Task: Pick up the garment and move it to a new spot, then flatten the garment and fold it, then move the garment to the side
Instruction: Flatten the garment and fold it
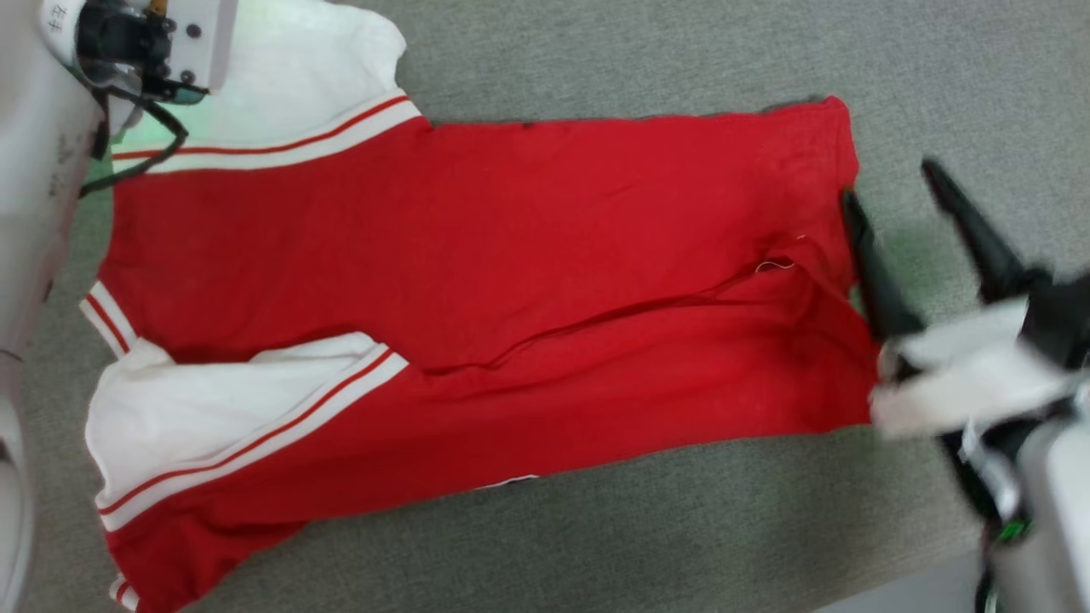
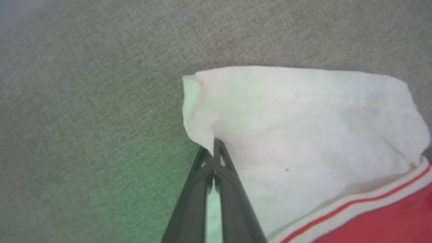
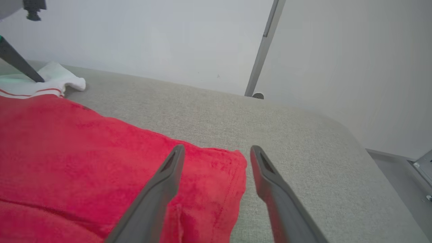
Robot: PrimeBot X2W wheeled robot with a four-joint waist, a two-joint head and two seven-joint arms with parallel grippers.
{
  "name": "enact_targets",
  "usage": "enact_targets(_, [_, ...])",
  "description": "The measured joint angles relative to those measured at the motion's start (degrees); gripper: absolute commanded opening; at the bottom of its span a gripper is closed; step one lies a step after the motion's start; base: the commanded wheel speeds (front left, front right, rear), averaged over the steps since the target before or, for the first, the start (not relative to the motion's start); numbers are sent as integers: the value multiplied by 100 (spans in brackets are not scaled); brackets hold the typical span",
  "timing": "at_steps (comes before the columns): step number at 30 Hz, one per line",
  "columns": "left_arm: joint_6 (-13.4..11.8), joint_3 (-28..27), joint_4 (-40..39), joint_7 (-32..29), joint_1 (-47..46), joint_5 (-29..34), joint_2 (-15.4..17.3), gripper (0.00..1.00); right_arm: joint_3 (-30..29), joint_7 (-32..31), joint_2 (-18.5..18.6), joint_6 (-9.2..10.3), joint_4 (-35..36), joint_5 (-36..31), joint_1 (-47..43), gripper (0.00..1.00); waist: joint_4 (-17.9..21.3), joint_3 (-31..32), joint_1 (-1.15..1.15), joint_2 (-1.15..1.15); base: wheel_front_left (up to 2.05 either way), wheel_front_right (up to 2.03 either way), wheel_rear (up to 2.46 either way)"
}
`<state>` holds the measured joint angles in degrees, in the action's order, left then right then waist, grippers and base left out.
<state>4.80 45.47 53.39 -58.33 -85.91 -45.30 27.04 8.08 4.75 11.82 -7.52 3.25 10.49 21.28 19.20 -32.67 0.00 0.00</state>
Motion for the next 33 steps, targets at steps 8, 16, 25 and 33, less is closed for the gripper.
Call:
enact_targets(8, [59,40,87,101,-60,-32,-170,0,671,-2273,1063,0,-544,1460,1584,100,-138,-18,0,0,0,0,0])
enact_targets(16, [134,76,87,189,-215,-66,-297,0,1648,-4375,1625,-1,-1399,2916,2905,100,-274,-149,0,0,0,0,0])
enact_targets(25, [183,97,121,316,-341,-122,-414,0,1605,-5581,1441,0,-2466,3194,3766,100,-392,-293,0,0,0,0,0])
enact_targets(33, [229,132,158,404,-408,-172,-437,0,1269,-6518,1100,0,-3154,3073,4179,100,-433,-365,0,0,0,0,0])
